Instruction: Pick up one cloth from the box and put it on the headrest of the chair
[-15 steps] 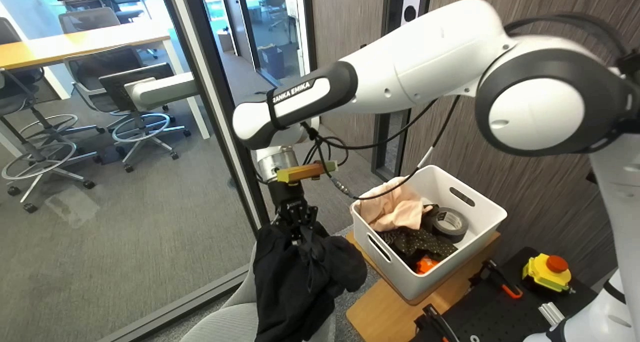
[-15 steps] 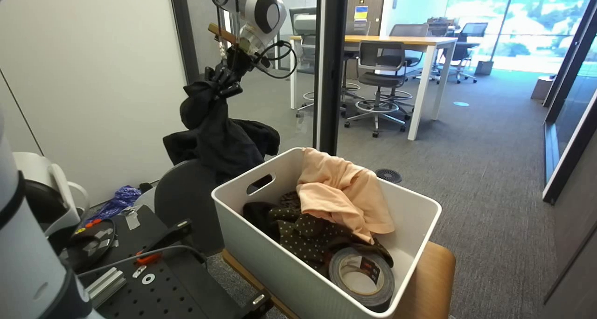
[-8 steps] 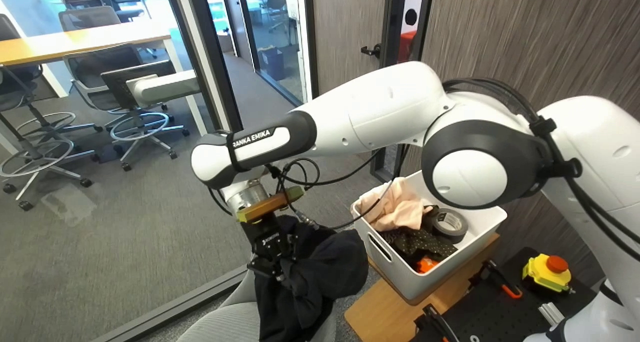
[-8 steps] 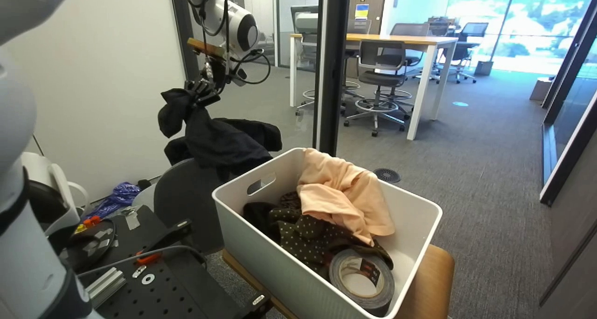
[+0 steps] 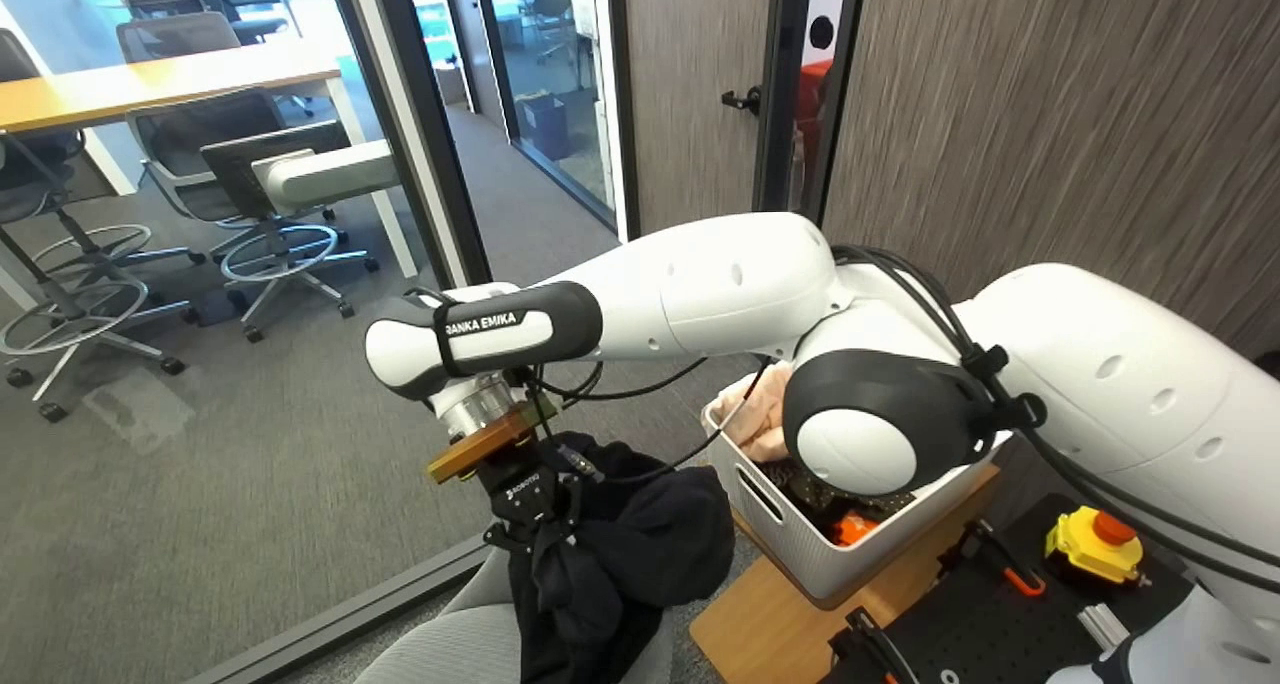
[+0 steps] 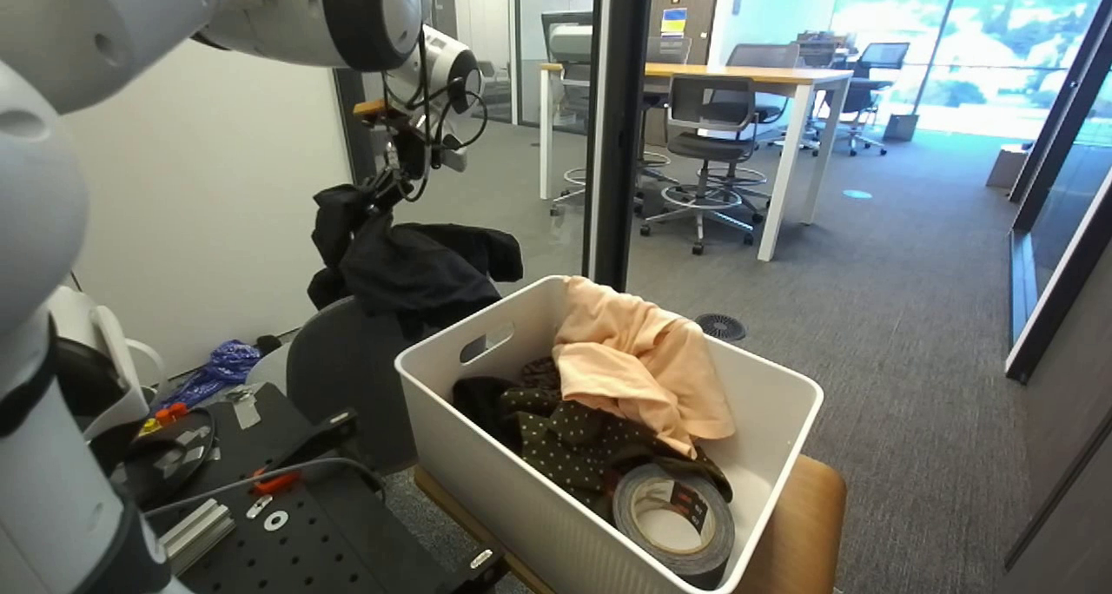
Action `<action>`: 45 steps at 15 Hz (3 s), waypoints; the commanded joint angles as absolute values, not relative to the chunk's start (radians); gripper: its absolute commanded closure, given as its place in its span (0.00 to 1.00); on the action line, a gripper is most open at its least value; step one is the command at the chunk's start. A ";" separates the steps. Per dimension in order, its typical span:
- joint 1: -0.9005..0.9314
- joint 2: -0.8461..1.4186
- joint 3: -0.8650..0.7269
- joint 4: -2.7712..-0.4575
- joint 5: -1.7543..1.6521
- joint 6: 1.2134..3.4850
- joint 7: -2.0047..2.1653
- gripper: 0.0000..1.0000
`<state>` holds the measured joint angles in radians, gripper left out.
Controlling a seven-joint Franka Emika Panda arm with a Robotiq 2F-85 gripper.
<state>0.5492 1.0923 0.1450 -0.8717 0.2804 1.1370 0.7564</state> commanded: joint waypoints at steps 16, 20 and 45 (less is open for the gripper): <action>0.521 1.260 0.143 -0.537 0.284 0.892 1.088 0.47; 0.518 1.252 0.144 -0.516 0.282 0.843 1.083 0.16; 0.430 0.438 0.119 -1.067 -0.049 1.113 0.552 0.00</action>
<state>0.4415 0.5913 0.1103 -0.8695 -0.0595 1.0178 0.5554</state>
